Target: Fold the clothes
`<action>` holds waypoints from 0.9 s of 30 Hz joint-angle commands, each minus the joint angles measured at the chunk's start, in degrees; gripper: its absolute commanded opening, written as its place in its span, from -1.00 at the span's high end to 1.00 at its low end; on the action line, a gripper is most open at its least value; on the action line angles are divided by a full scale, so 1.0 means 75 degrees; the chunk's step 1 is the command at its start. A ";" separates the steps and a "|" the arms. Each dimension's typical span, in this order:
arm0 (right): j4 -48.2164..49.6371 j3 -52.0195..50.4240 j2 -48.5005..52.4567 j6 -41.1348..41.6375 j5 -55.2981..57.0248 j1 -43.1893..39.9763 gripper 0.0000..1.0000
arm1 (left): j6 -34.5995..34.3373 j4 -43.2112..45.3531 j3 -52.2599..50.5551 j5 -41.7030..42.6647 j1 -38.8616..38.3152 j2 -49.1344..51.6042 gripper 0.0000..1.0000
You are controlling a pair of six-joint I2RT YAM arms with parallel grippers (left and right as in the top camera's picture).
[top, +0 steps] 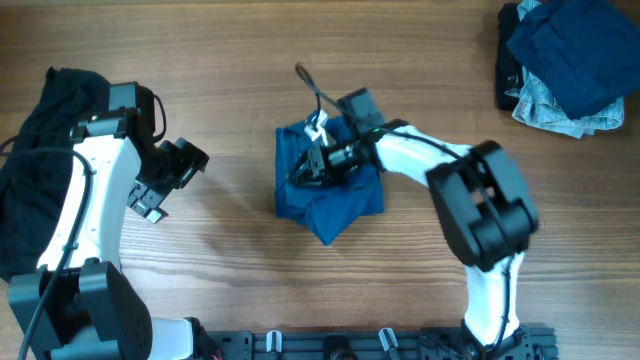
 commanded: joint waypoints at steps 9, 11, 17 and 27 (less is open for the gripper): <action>-0.1769 0.0172 -0.2917 0.0691 0.2903 -0.0321 0.09 | -0.0044 -0.0003 0.0035 -0.0050 0.0035 -0.0023 -1.00; -0.2433 0.0172 -0.3812 0.0082 0.3080 -0.1166 -0.05 | -0.0044 -0.0006 0.0035 -0.0050 0.0035 -0.0023 -0.99; -0.4718 0.0163 -0.3716 -0.2317 0.4479 -0.3255 -0.71 | -0.0047 0.0000 0.0035 -0.0050 0.0035 -0.0023 -1.00; -0.4150 -0.0079 -0.1195 -0.4989 0.2291 -0.3296 -0.99 | -0.0044 0.0032 0.0035 -0.0047 0.0035 -0.0023 -1.00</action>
